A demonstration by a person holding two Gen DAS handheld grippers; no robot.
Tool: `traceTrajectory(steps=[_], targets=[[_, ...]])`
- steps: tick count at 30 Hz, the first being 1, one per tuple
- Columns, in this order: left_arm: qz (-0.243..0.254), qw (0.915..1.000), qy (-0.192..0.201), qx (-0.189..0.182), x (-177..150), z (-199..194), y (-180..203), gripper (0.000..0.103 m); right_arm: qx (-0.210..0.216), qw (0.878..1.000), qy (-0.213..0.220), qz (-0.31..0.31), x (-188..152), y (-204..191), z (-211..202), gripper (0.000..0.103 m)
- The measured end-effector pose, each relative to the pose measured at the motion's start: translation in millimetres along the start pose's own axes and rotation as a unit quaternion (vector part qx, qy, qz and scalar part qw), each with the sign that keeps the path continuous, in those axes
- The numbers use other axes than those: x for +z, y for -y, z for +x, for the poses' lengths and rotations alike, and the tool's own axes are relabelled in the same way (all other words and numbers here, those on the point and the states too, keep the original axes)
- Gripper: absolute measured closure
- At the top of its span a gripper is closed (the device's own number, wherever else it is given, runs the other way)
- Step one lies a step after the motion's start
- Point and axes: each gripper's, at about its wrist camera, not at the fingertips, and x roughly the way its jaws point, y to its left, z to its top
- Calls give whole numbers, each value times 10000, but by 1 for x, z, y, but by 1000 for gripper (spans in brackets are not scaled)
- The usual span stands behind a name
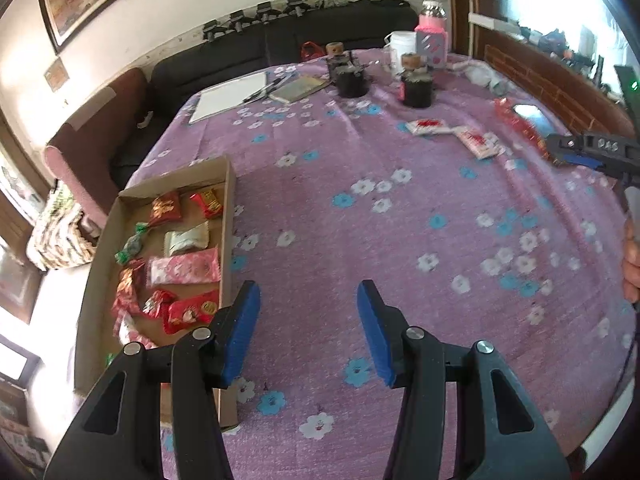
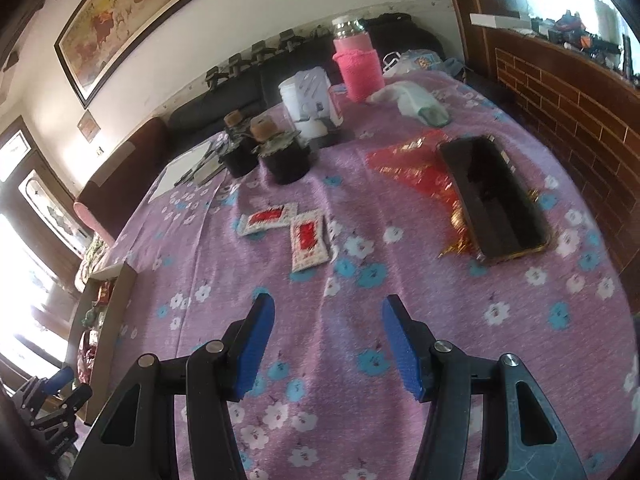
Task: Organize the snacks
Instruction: 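Move both open grippers toward the white red-printed sachets on the table, then grasp a white red-printed sachet with right gripper while left grasps the other sachet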
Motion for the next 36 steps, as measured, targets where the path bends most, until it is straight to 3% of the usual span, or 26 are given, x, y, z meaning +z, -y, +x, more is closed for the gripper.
traceTrajectory(steps=[4,6,9,17,24,31,36], targets=[[-158,9987,118,-478,22,-11,-8,54,-182,9997,150,-115,20,3,-10,44],[-266,9972,130,-689,34,-14,-13,54,-296,9992,196,-203,28,2,-11,35],[-389,9949,142,-924,47,-13,-16,54,-352,9989,175,-274,37,-2,-1,33],[-488,9894,57,-1368,83,8,-13,54,491,9983,-194,-235,42,-30,71,33],[-289,9850,-40,-1702,106,37,1,54,-309,9975,-353,-537,41,-40,130,33],[202,9770,-105,-2119,148,92,31,54,-527,9952,-360,-742,40,-41,144,34],[762,9749,-77,-2090,171,134,73,54,-1063,9890,-333,-971,38,-41,142,73]])
